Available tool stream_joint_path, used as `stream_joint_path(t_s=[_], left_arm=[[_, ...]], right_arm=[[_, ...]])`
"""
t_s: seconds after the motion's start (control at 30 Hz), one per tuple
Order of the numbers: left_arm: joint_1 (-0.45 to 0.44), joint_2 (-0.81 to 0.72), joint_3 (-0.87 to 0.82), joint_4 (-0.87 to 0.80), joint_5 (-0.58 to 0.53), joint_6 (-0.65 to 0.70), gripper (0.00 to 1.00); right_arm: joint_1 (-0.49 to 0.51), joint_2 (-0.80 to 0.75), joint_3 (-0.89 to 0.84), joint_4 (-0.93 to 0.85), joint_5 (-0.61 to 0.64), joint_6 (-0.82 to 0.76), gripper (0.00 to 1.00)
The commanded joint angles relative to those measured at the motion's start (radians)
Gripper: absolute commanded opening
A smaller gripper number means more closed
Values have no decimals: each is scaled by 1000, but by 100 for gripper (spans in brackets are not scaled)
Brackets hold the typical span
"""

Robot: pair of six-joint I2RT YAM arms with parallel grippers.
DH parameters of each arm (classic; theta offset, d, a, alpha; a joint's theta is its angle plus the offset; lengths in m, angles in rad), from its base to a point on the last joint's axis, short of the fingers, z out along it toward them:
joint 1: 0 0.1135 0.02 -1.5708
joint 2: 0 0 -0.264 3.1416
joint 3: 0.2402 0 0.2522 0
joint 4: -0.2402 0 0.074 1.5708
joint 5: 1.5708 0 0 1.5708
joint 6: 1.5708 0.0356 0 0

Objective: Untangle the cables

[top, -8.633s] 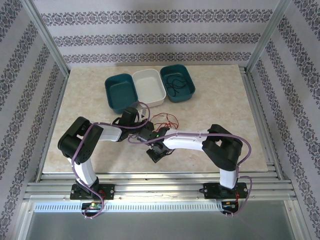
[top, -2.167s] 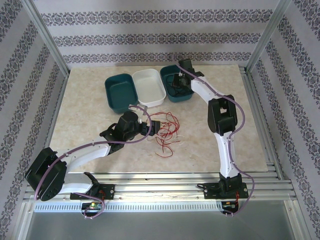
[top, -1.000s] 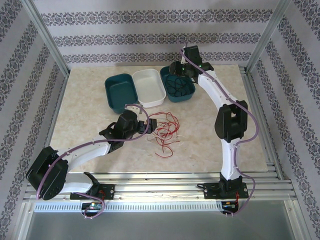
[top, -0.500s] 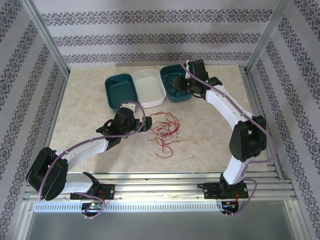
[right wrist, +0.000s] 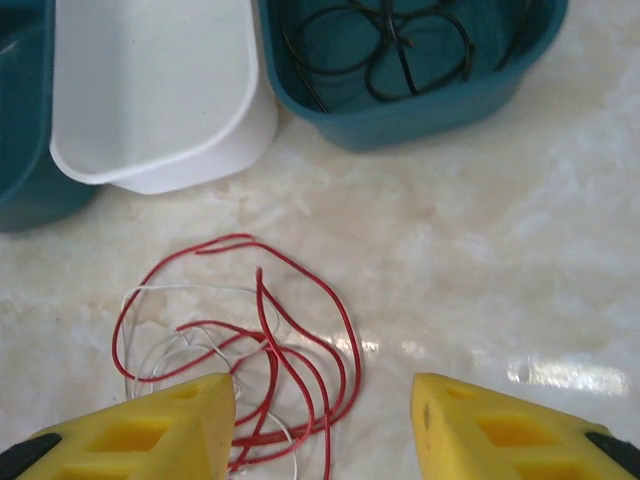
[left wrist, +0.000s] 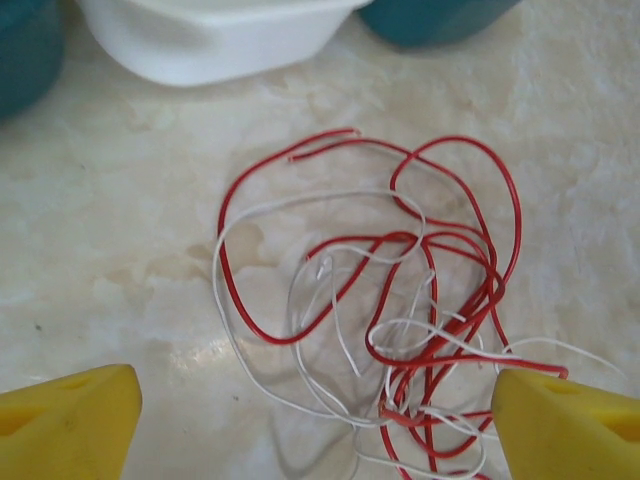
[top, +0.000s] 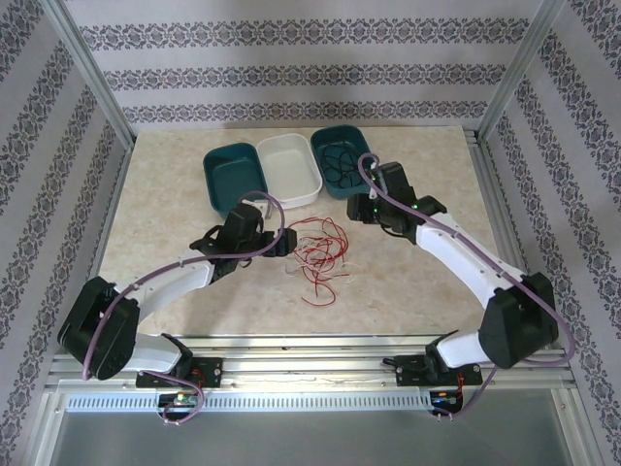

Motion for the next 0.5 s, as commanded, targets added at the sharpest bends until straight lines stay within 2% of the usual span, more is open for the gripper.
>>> stream_joint_path(t_s=[0.0, 0.2, 0.47], left_arm=[[12, 35, 45, -52, 93, -4, 88], [11, 134, 123, -47, 168, 42, 84], [12, 223, 160, -11, 157, 36, 81]], right_arm=[[22, -37, -45, -13, 8, 56, 51], [36, 2, -75, -12, -32, 68, 50], [82, 166, 8, -11, -87, 38, 48]])
